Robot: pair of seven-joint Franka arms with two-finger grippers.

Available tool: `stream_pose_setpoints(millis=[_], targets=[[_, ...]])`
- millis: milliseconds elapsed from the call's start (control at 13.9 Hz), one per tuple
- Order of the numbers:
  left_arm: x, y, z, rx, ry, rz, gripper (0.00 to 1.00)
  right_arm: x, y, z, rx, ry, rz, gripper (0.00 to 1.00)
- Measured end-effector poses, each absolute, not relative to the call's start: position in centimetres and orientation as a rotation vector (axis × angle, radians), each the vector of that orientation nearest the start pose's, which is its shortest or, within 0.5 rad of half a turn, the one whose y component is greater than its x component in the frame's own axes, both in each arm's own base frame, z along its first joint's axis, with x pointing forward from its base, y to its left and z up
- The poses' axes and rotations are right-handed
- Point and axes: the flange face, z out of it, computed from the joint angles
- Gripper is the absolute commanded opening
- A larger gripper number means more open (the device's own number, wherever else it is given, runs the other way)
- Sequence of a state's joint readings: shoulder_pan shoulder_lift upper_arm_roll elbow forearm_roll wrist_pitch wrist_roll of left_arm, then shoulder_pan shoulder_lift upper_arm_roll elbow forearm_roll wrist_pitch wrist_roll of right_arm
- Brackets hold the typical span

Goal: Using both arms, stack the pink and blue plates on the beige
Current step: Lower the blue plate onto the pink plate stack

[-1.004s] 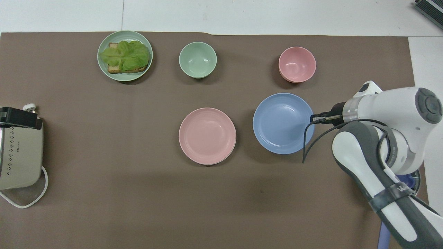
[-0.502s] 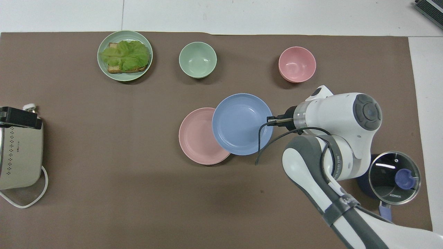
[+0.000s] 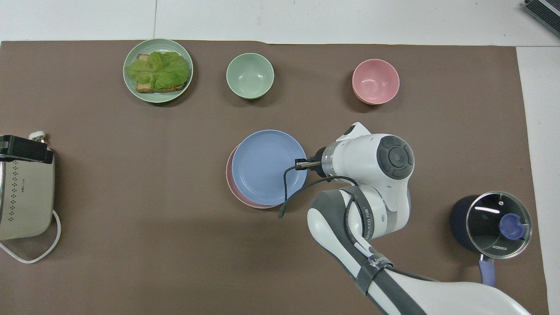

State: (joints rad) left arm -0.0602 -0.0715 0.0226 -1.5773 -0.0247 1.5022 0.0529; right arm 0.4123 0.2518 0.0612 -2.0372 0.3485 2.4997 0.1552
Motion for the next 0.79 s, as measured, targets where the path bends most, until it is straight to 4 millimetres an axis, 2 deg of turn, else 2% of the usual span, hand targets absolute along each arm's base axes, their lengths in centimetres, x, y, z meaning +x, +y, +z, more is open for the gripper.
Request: stream_pose_setpoints(millis=[215,646,789], targets=[[52.5,-2.2,65.4,-3.165,0.146,0.005,1.00,54.4,29.4,33.2,-2.829,-0.061,-0.164,0.00],[52.5,-2.2,65.4,-3.165,0.146,0.006,1.00,54.4,29.6,31.8,-2.839,-0.042,-0.130,0.00],[52.5,-2.2,65.4,-3.165,0.146,0.006,1.00,54.4,29.6,31.8,-2.840,-0.040,-0.127,0.06]])
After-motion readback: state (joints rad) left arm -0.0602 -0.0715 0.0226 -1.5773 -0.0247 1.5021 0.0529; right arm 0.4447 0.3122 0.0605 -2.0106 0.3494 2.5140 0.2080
